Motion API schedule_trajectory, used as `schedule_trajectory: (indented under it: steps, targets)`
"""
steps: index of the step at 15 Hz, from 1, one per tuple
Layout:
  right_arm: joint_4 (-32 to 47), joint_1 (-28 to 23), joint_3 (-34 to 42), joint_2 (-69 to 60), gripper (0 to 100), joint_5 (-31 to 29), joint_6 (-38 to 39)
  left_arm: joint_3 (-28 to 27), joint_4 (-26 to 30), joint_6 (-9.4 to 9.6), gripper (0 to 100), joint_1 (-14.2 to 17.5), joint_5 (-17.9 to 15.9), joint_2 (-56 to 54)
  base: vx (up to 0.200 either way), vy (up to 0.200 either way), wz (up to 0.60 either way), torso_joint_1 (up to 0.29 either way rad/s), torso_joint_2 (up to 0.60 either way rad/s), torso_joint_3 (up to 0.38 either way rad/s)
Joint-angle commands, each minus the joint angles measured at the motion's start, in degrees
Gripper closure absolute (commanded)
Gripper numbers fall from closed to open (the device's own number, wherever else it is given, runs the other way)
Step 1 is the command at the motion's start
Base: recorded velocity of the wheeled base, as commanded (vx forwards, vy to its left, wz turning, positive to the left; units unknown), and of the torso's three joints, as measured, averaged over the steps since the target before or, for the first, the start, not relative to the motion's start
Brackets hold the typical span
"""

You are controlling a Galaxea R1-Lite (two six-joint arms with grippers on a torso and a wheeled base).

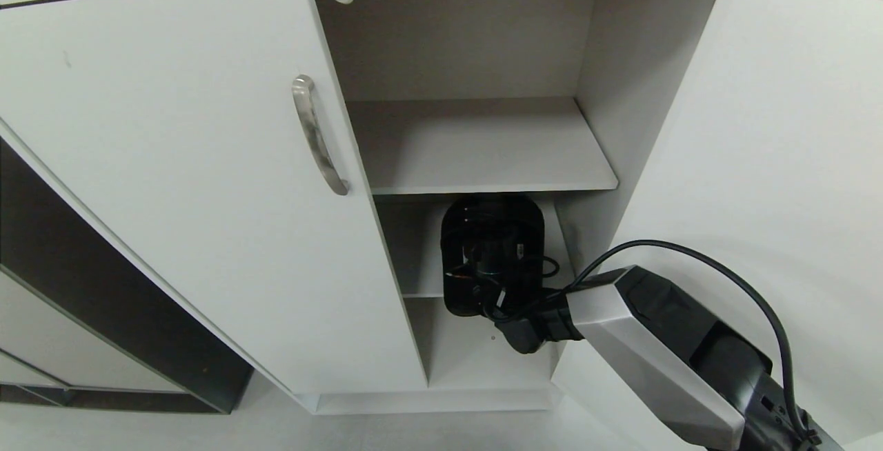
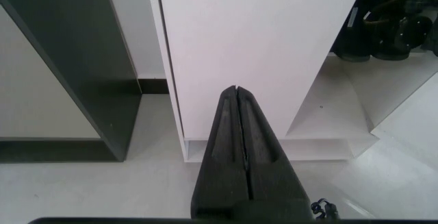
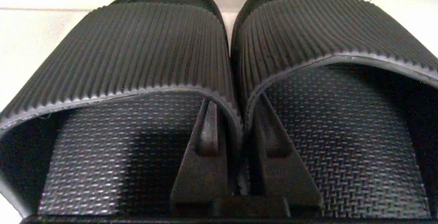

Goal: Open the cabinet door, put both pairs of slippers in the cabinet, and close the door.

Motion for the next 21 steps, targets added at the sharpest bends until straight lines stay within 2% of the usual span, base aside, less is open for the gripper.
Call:
schedule_trajectory:
  steps: [1, 4, 7, 10, 14, 17, 19, 21]
  targets:
    - [0.00, -0.01, 0.05, 0.23, 0, -0.03, 0.00, 0.00, -0.01, -0.04, 100, 0.01, 0.04, 0.09, 0.000, 0.000, 0.00, 0.000, 0.00, 0.000]
    - [-0.70, 0.25, 2.08, -0.73, 0, -0.38, -0.44, 0.00, -0.01, -0.04, 100, 0.01, 0.04, 0.09, 0.000, 0.000, 0.00, 0.000, 0.00, 0.000]
    - [-2.90, 1.13, 8.49, -4.95, 0, -0.47, -0.44, 0.00, -0.01, -0.04, 100, 0.01, 0.04, 0.09, 0.000, 0.000, 0.00, 0.000, 0.00, 0.000]
    - [-9.32, 2.27, 21.50, -10.66, 0, -1.00, -0.44, 0.00, -0.01, 0.05, 100, 0.01, 0.22, 0.09, 0.000, 0.000, 0.00, 0.000, 0.00, 0.000]
    - [-22.76, 6.32, 45.49, -19.63, 0, -1.00, -2.37, 0.00, -0.01, 0.05, 100, 0.01, 0.22, 0.09, 0.000, 0.000, 0.00, 0.000, 0.00, 0.000]
    - [-30.76, 8.34, 55.87, -23.23, 0, -0.91, -4.22, 0.00, -0.01, 0.05, 100, 0.01, 0.04, 0.09, 0.000, 0.000, 0.00, 0.000, 0.00, 0.000]
    - [-34.10, 8.87, 57.97, -23.32, 0, -0.82, -6.15, 0.00, -0.01, 0.05, 100, 0.01, 0.13, 0.09, 0.000, 0.000, 0.00, 0.000, 0.00, 0.000]
    - [-34.19, 8.78, 57.97, -23.32, 0, -0.82, -6.15, 0.00, -0.01, -0.04, 100, 0.01, 0.13, 0.09, 0.000, 0.000, 0.00, 0.000, 0.00, 0.000]
